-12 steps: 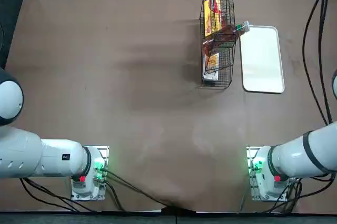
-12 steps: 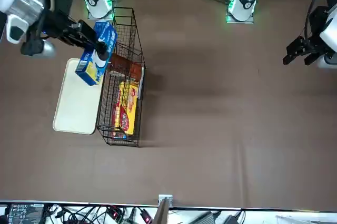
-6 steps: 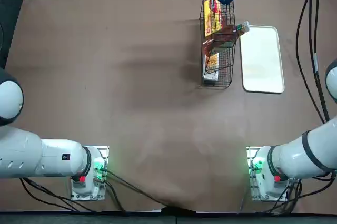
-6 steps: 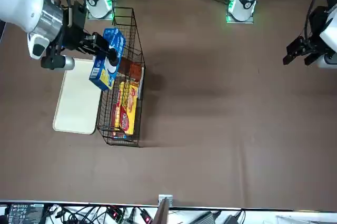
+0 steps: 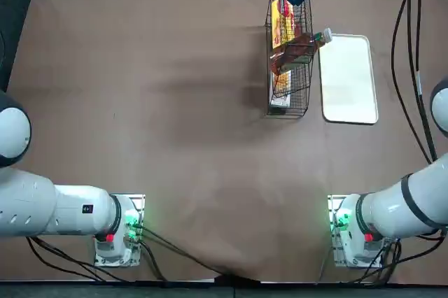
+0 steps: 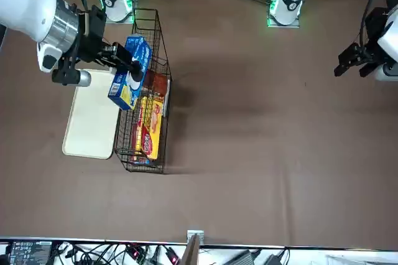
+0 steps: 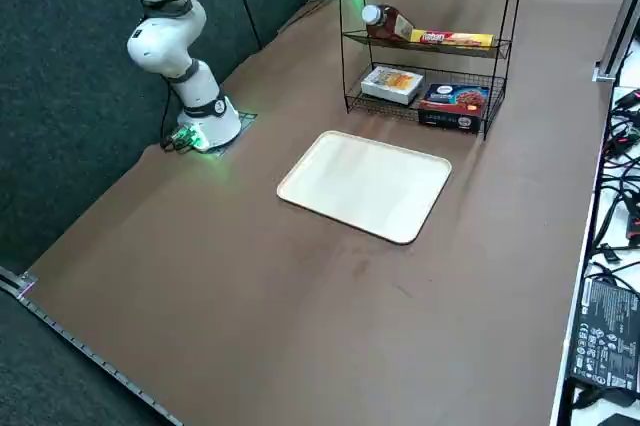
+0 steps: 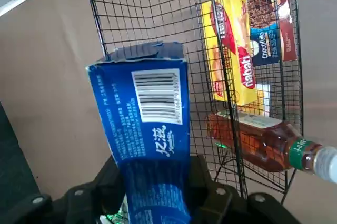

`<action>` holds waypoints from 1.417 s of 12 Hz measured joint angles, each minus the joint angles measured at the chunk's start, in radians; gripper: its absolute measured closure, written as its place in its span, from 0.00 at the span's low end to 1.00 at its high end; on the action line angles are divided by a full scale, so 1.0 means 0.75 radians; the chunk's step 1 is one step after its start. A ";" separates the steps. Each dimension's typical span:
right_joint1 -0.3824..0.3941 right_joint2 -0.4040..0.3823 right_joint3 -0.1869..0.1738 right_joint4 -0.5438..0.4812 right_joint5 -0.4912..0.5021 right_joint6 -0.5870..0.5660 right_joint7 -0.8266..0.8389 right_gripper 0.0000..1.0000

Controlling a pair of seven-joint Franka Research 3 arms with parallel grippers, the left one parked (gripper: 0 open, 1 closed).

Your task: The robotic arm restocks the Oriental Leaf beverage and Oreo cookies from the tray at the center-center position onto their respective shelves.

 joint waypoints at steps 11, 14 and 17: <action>0.023 0.036 0.000 -0.002 -0.045 0.001 0.001 0.40; 0.024 0.044 0.000 -0.002 -0.049 0.001 0.001 0.38; 0.024 0.047 -0.001 -0.002 -0.049 0.002 0.001 0.26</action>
